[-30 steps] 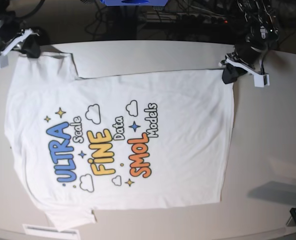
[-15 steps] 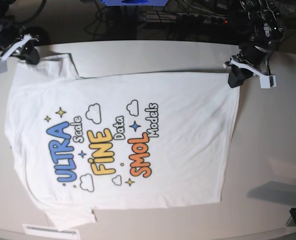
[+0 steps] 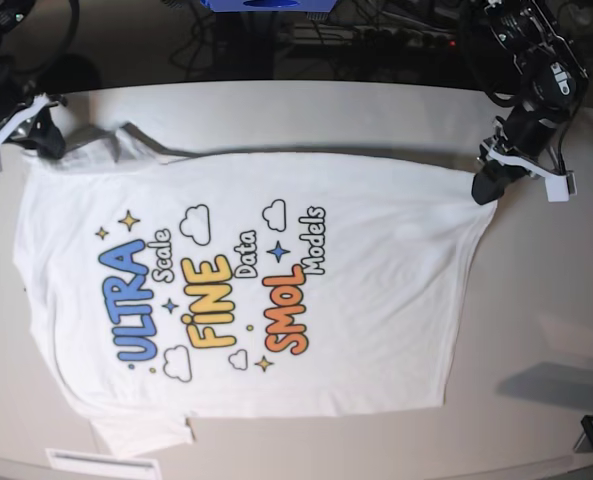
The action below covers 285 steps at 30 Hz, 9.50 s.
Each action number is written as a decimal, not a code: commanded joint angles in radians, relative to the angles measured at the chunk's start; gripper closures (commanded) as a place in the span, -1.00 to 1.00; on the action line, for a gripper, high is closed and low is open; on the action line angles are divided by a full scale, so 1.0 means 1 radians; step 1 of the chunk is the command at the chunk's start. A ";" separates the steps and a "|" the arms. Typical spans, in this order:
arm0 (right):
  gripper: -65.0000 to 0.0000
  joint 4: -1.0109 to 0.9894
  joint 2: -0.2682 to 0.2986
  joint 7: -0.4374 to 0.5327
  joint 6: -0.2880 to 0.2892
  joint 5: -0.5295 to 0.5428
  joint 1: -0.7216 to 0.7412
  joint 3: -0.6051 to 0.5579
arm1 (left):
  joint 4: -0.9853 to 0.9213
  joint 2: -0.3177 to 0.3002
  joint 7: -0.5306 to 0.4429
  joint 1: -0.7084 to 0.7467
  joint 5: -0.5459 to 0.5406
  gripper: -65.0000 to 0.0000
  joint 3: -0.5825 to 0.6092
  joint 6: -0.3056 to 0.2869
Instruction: Fold the T-shirt properly
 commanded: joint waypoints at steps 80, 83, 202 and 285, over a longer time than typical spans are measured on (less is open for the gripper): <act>0.99 -0.553 0.256 0.128 -0.103 -0.140 0.558 -0.369 | -0.352 0.043 -0.130 -0.342 -0.076 0.99 -0.011 0.193; 0.86 -0.578 0.256 0.128 -0.103 -0.160 0.581 -0.369 | -0.352 0.043 -0.130 -0.343 -0.076 0.98 -0.039 0.195; 1.00 -0.360 0.098 0.783 0.006 -1.151 0.224 -0.624 | -0.492 -0.201 -0.843 -0.116 0.833 1.00 0.418 0.190; 1.00 -0.084 0.034 0.775 -0.068 -1.153 -0.184 -0.498 | -0.210 -0.219 -0.842 0.270 0.831 1.00 0.429 0.190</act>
